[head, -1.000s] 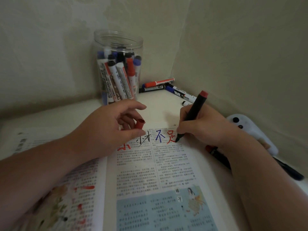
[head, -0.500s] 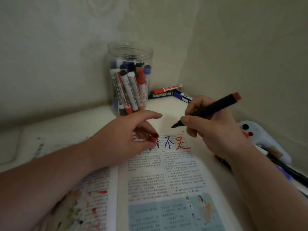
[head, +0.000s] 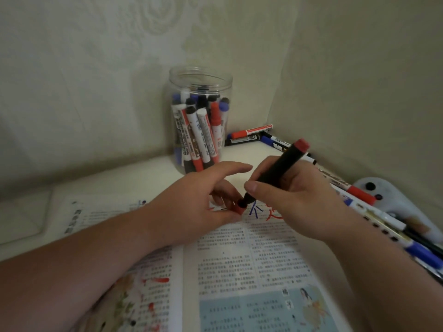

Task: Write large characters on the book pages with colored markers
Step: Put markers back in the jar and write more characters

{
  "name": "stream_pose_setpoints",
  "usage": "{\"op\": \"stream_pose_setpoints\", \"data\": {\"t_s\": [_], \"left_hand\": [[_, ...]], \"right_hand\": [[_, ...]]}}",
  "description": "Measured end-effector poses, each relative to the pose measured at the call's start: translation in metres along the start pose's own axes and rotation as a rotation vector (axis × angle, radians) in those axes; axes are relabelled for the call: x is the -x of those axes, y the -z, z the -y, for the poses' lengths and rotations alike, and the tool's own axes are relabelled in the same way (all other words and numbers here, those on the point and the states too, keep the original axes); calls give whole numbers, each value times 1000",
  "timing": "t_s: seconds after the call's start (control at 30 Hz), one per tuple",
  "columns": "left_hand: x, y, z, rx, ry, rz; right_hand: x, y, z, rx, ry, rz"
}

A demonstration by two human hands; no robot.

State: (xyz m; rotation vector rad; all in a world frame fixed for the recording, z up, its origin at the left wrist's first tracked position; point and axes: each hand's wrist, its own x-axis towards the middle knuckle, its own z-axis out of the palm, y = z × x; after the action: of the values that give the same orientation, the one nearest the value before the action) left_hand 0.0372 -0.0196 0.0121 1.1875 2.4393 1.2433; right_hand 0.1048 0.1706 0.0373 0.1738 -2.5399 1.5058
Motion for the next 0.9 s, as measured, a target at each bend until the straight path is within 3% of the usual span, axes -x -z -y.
{"op": "stream_pose_setpoints", "data": {"t_s": [0.2,0.37,0.53,0.9], "left_hand": [[-1,-4,0,87,-22,-11],[-1,-4,0,82,-17,1],[-2,-4,2,121,-19,-12],[-1,-4,4,180,-8,17]], "right_hand": [[0,-6,7,264,-7,51],[1,-9,4,94,227,-258],[0,-13,0,114,369,-241],[0,-16,-6,48,372,-280]]}}
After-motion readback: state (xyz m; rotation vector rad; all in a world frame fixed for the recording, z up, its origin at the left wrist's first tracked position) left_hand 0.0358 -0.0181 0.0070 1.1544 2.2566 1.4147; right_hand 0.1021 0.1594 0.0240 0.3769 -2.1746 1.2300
